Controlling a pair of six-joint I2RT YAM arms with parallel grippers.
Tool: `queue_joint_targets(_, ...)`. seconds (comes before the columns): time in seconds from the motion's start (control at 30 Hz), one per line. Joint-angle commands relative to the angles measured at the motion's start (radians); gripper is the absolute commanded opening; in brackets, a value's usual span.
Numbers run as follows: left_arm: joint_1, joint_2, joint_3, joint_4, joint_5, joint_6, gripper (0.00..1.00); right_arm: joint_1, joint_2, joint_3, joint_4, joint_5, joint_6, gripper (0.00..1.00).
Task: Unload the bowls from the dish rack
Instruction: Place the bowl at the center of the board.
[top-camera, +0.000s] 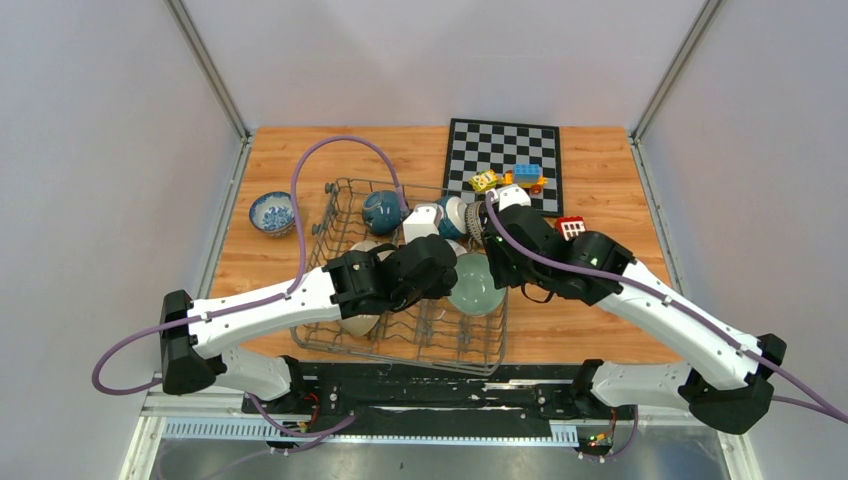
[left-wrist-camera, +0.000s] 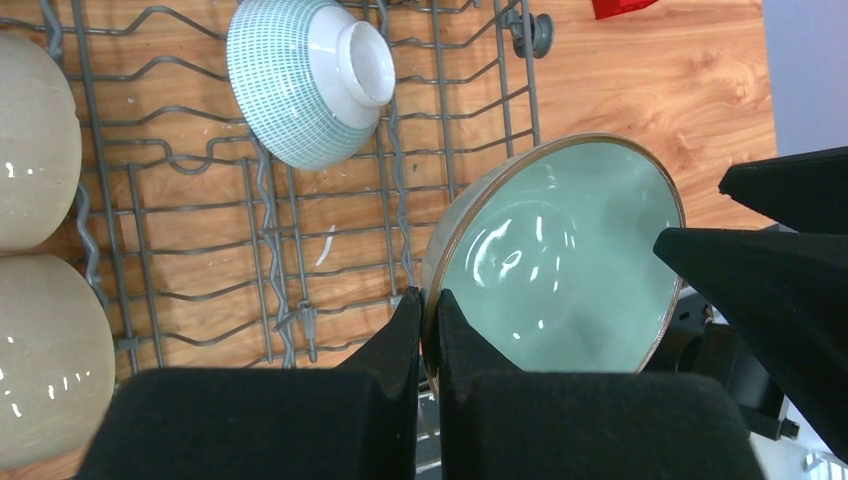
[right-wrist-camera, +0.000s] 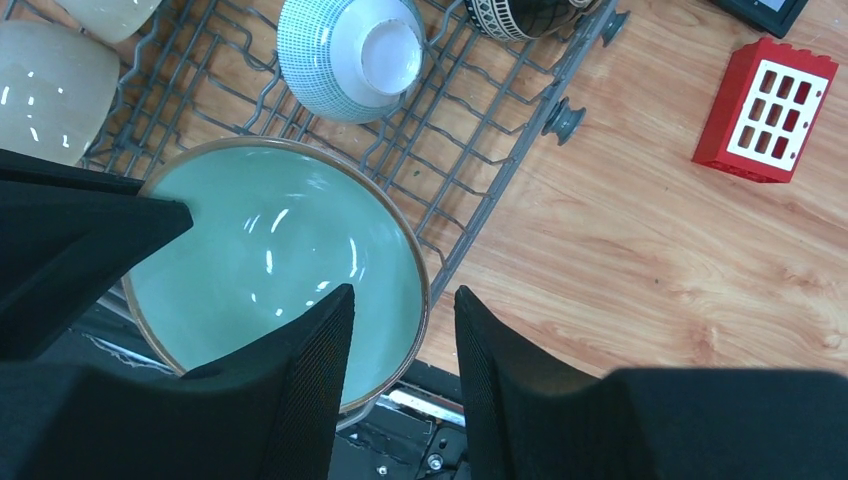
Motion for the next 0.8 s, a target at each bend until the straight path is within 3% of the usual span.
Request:
queue_joint_targets(0.0, 0.01, -0.035, 0.014, 0.057, 0.011, -0.025, 0.0, -0.005, 0.003, -0.009, -0.02, -0.008, -0.043, 0.45)
queue_joint_targets(0.47, 0.011, -0.089, -0.036, 0.099, 0.041, -0.063, 0.0, -0.03, -0.035, -0.086, 0.03, -0.071, -0.038, 0.35)
queue_joint_targets(0.77, 0.012, -0.096, -0.051, 0.113, 0.053, -0.072, 0.0, -0.035, -0.043, -0.099, 0.042, -0.102, -0.022, 0.19)
